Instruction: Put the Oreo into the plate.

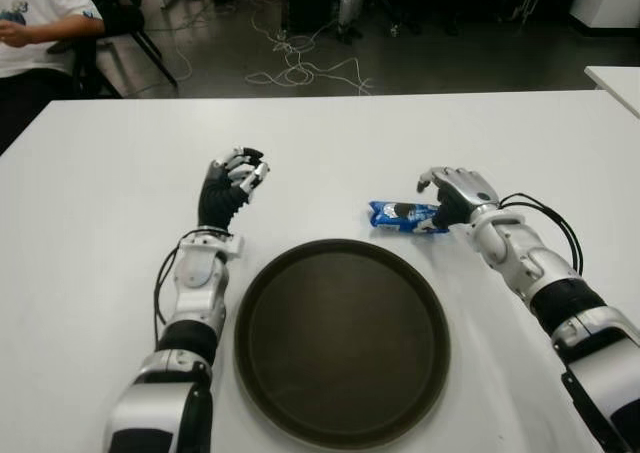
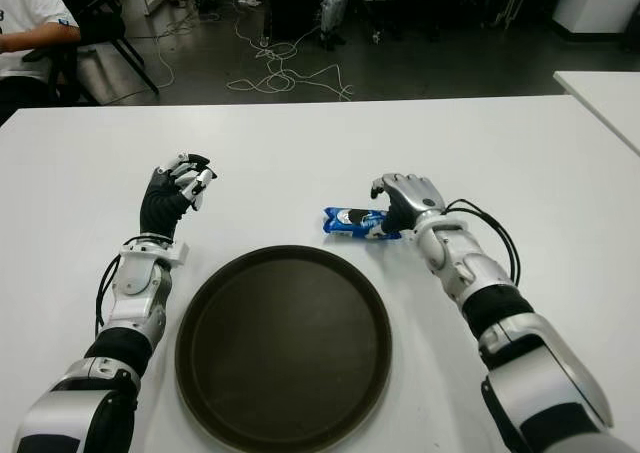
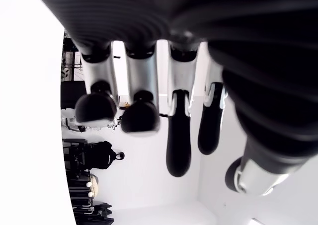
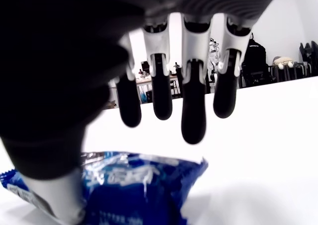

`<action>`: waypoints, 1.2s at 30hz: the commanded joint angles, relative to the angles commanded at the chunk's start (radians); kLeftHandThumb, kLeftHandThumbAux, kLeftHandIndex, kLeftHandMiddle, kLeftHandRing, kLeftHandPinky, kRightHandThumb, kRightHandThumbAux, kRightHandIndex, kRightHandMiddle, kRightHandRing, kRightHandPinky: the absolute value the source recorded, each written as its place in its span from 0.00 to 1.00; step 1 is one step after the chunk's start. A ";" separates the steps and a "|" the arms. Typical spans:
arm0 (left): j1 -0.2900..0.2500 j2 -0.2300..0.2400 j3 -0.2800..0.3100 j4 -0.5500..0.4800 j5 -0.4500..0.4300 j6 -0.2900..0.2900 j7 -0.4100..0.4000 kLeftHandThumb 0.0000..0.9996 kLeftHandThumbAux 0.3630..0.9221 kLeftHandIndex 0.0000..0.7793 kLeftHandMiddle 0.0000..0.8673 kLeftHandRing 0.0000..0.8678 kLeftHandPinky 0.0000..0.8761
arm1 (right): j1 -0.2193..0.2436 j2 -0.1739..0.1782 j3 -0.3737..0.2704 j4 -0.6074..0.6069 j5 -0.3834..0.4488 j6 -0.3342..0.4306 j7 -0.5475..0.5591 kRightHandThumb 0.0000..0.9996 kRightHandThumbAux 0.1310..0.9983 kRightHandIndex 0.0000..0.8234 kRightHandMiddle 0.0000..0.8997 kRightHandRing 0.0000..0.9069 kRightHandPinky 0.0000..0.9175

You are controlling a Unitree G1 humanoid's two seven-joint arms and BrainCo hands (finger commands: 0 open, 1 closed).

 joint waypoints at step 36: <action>-0.048 0.009 -0.006 0.095 0.034 -0.030 0.030 0.86 0.54 0.52 0.61 0.95 0.93 | -0.077 0.023 0.040 0.204 -0.015 -0.146 0.001 0.00 0.57 0.00 0.00 0.00 0.00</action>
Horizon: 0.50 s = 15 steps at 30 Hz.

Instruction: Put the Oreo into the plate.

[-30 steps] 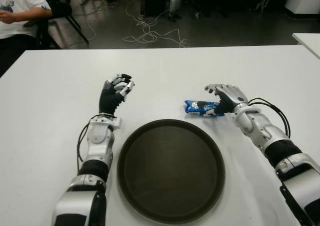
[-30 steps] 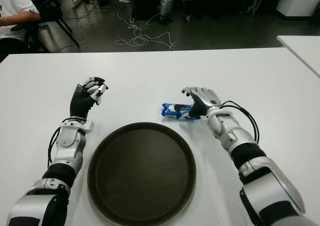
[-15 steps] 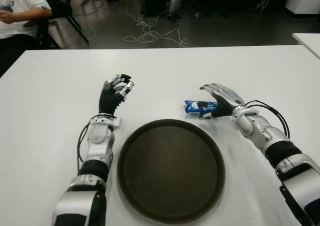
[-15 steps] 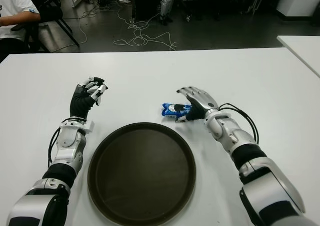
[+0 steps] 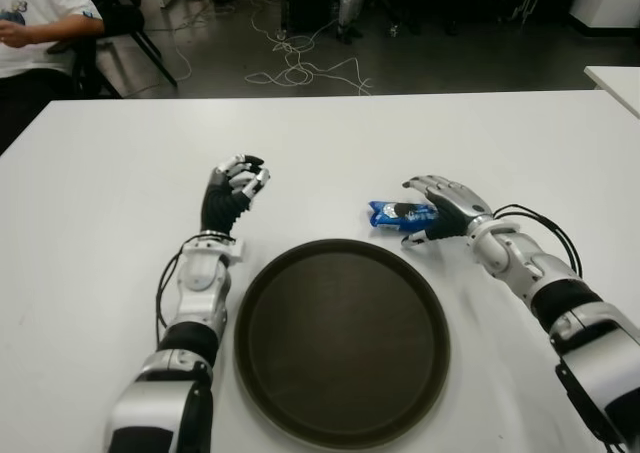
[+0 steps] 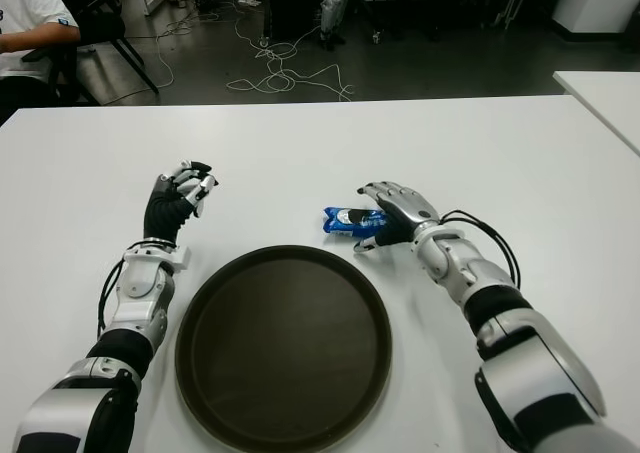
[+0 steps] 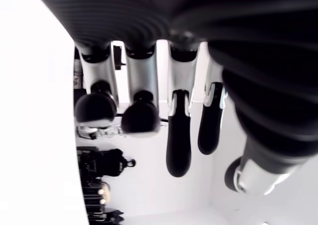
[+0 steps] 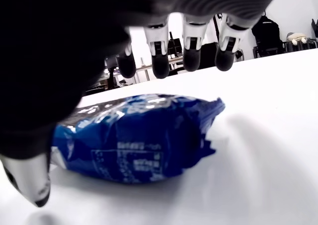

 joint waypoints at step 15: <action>-0.031 -0.002 0.026 0.067 -0.023 -0.019 -0.021 0.86 0.54 0.52 0.60 0.94 0.92 | -0.026 0.032 -0.003 0.066 0.011 0.025 -0.038 0.00 0.60 0.00 0.00 0.00 0.00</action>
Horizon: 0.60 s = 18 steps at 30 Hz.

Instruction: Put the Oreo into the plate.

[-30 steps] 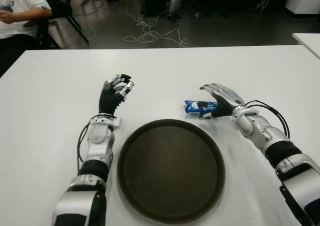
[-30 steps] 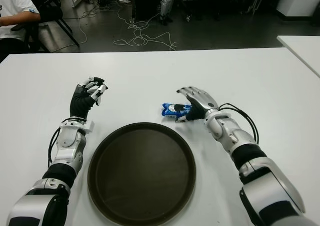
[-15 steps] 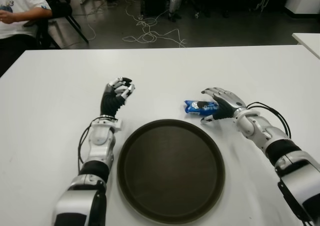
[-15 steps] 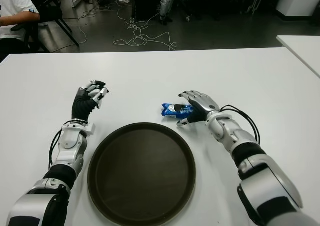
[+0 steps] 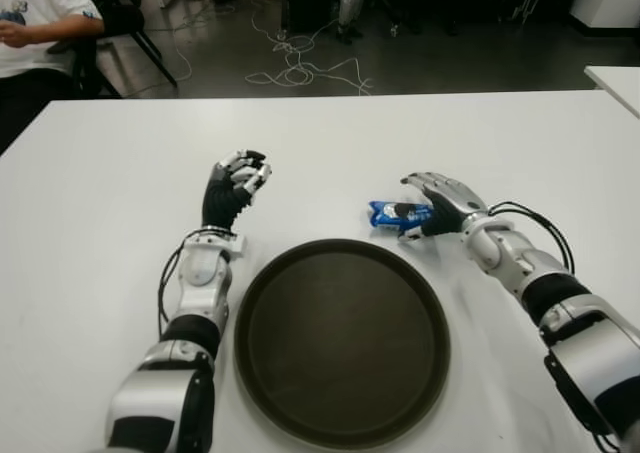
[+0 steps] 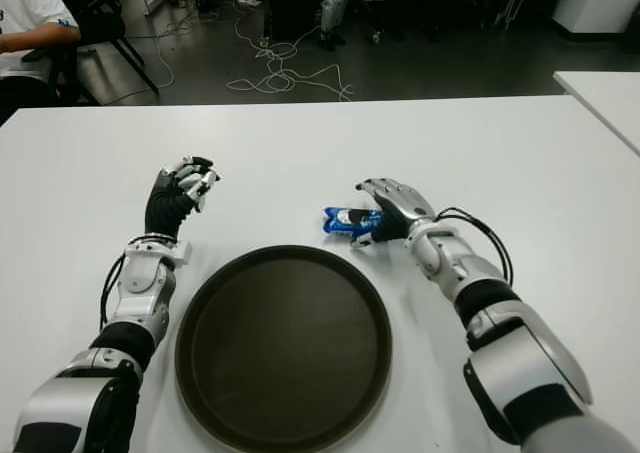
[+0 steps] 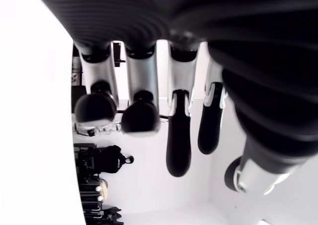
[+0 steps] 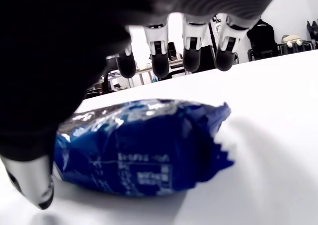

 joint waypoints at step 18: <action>-0.013 0.011 0.013 0.038 -0.001 -0.003 -0.019 0.86 0.54 0.52 0.60 0.94 0.91 | -0.012 0.023 0.000 0.040 0.000 0.007 -0.070 0.00 0.59 0.00 0.00 0.00 0.04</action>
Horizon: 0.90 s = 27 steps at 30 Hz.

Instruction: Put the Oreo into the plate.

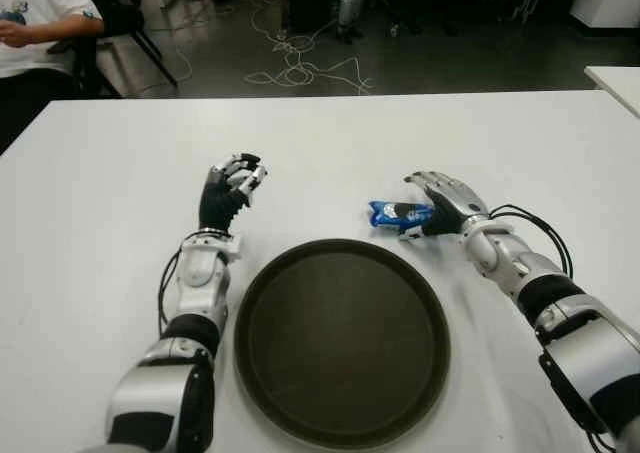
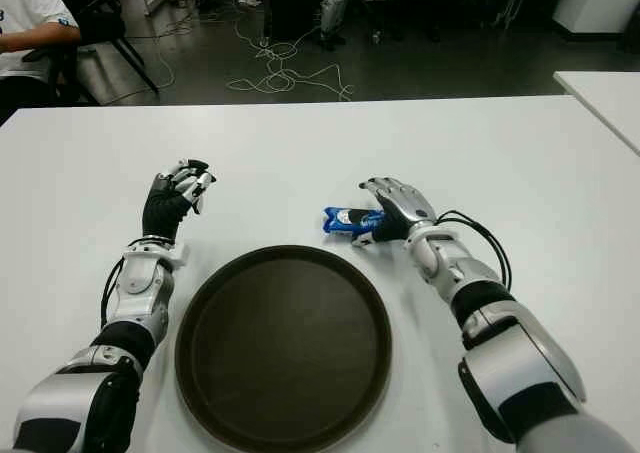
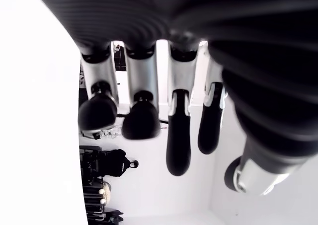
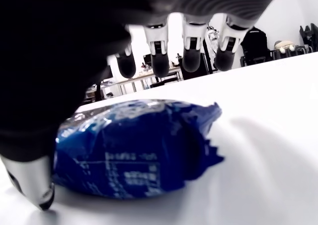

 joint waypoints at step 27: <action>-0.033 0.008 0.032 0.058 -0.013 -0.015 -0.041 0.86 0.54 0.52 0.59 0.92 0.90 | -0.017 0.029 -0.033 0.046 0.019 0.005 -0.052 0.00 0.50 0.04 0.09 0.14 0.21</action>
